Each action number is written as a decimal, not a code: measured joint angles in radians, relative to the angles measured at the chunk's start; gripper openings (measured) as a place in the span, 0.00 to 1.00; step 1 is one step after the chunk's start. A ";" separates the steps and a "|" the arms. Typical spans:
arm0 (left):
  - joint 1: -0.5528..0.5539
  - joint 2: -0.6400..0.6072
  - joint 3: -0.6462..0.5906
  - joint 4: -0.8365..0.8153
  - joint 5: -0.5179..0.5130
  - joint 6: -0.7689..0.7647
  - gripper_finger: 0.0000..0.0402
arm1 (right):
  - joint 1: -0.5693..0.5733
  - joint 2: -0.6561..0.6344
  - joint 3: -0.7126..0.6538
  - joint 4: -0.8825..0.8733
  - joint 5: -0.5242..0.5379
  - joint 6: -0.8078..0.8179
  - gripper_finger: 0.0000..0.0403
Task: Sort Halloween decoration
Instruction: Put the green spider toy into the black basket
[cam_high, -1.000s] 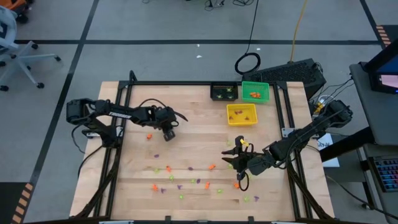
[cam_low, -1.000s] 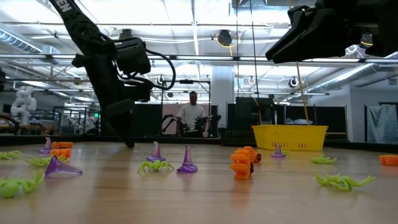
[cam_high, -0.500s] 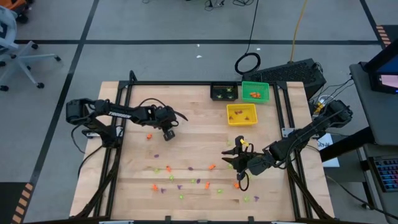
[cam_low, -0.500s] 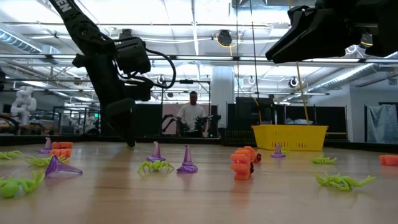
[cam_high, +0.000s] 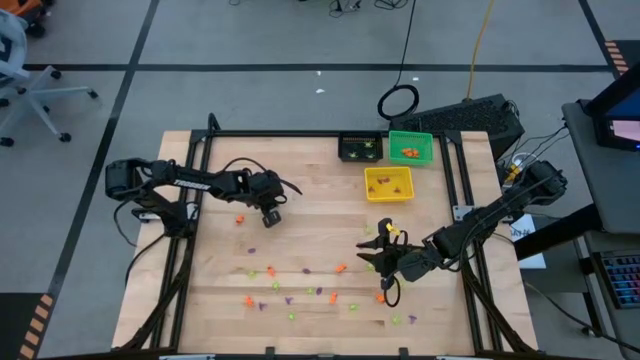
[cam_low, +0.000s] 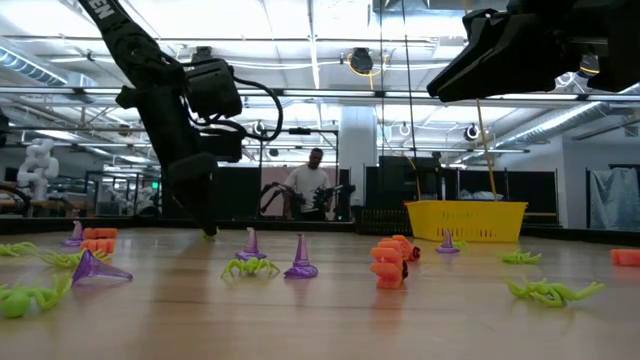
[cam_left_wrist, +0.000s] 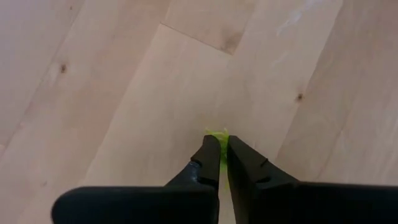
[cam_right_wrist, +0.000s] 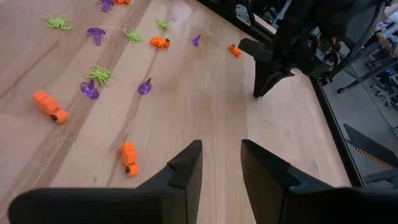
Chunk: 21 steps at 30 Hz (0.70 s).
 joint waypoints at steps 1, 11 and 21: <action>0.000 0.000 0.000 0.000 0.004 0.000 0.03 | 0.000 0.000 0.000 0.000 0.000 0.000 0.24; 0.000 0.002 0.032 -0.012 0.027 0.013 0.03 | 0.000 0.000 0.000 0.000 0.000 0.000 0.24; 0.000 0.002 0.078 -0.011 0.077 0.028 0.03 | 0.000 0.000 0.000 0.000 0.000 0.000 0.24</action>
